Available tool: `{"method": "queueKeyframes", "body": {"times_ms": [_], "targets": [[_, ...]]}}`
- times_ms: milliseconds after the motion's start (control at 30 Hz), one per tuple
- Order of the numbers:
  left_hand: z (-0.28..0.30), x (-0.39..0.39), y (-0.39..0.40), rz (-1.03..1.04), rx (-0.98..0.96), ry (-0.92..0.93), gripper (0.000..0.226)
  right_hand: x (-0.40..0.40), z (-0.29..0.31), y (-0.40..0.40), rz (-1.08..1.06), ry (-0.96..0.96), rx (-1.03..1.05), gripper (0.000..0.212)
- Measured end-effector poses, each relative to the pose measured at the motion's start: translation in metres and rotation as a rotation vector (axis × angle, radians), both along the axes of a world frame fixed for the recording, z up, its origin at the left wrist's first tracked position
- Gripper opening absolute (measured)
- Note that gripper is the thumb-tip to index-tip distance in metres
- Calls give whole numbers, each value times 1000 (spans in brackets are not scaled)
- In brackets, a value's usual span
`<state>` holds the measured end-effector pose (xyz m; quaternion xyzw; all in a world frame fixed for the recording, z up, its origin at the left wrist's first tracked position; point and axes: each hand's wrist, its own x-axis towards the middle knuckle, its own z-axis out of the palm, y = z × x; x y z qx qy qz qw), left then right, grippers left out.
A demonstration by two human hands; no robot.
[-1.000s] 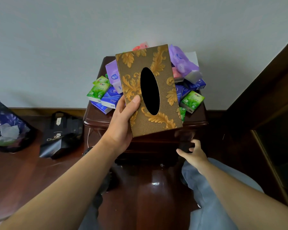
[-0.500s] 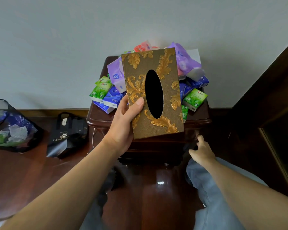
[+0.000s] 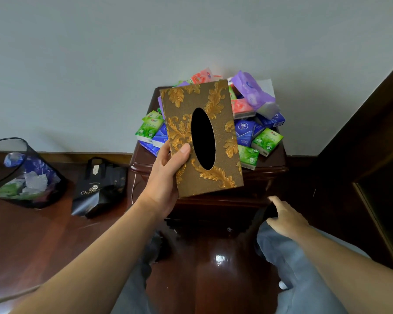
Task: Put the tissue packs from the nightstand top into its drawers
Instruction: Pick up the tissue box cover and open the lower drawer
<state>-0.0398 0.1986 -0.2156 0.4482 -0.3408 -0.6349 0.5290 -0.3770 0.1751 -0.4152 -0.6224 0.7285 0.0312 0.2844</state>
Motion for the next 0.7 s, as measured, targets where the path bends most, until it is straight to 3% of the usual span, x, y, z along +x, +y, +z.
{"method": "queueKeyframes", "body": {"times_ms": [167,300,367,467,567,700], "targets": [[1,11,9,19,12,-6,62,15,20,14,215,221,-40,48],[-1,18,16,38,12,16,63,65,32,25,324,412,-328,49],[-2,25,22,41,14,15,63,91,34,26,457,260,-358,56],[-3,39,32,78,32,1,67,127,31,33,554,34,-236,64],[-2,57,45,112,19,6,68,150,27,37,506,33,-223,58],[-4,83,63,168,22,12,70,158,30,42,454,45,-244,34]]}}
